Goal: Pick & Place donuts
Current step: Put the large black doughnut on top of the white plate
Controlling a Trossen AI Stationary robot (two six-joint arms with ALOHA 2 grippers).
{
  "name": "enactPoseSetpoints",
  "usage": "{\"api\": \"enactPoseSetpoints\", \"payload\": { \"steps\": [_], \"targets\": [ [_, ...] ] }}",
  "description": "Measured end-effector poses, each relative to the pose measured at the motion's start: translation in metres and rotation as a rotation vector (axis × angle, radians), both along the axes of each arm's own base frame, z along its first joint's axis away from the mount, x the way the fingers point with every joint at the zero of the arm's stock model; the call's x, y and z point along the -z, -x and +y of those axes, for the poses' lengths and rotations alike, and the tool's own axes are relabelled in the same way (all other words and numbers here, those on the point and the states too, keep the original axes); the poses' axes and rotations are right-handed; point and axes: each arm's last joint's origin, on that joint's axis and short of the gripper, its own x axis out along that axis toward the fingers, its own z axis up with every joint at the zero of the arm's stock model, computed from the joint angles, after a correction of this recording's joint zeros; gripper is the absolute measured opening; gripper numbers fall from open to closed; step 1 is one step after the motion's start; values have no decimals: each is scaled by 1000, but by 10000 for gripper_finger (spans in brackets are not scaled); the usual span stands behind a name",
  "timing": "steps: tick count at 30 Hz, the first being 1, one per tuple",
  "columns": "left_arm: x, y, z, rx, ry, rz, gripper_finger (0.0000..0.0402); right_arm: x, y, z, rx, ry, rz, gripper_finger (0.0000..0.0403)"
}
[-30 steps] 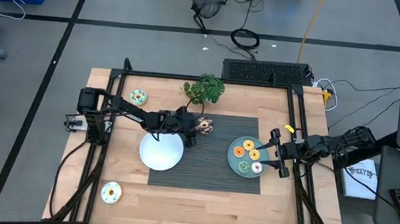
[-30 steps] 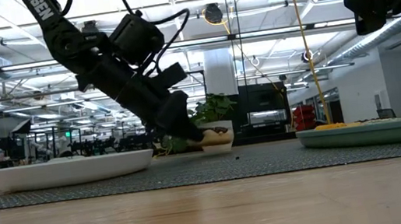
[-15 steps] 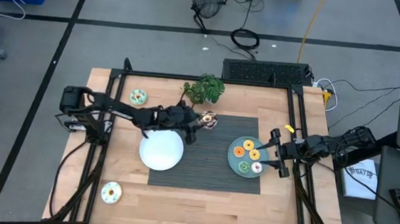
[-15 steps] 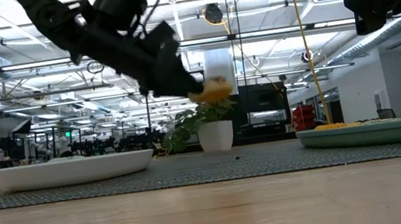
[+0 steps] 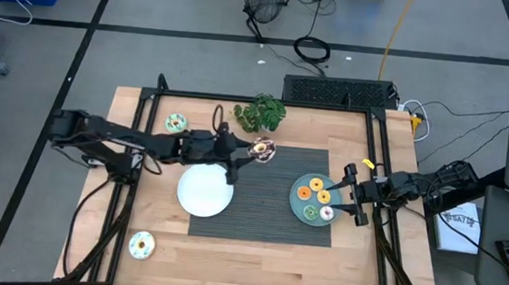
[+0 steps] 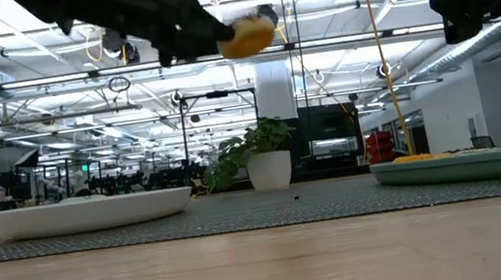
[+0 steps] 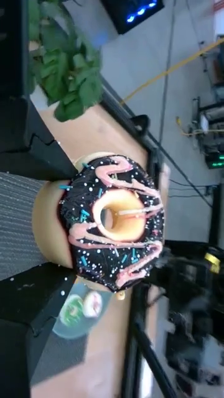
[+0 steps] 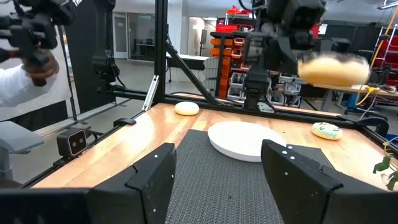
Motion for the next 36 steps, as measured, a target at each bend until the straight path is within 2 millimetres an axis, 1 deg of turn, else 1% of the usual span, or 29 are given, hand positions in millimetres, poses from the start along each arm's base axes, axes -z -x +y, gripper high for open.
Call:
{"api": "enactPoseSetpoints", "payload": {
  "steps": [2,7,11,14,17,20,23,26,31,36],
  "targets": [
    [-9,7,-2,6,0,-9,219,0,0,0,0,0,0,223],
    [-30,32,-5,11,0,8,225,0,0,0,0,0,0,224],
    [-41,53,-5,5,25,34,221,0,0,0,0,0,1,226],
    [-43,66,-6,-2,87,75,219,0,0,0,0,0,0,224],
    [-39,77,-8,15,189,149,223,0,0,0,0,0,1,222],
    [-31,81,-12,34,292,224,227,0,0,0,0,0,0,224],
    [-22,81,-19,61,356,309,227,0,0,0,0,0,1,226],
    [-11,82,-28,70,370,417,228,0,0,0,-1,0,1,226],
    [5,79,-40,53,419,531,228,0,0,0,0,0,1,222],
    [21,75,-49,-35,396,624,228,0,0,0,-1,0,1,225]
  ]
}}
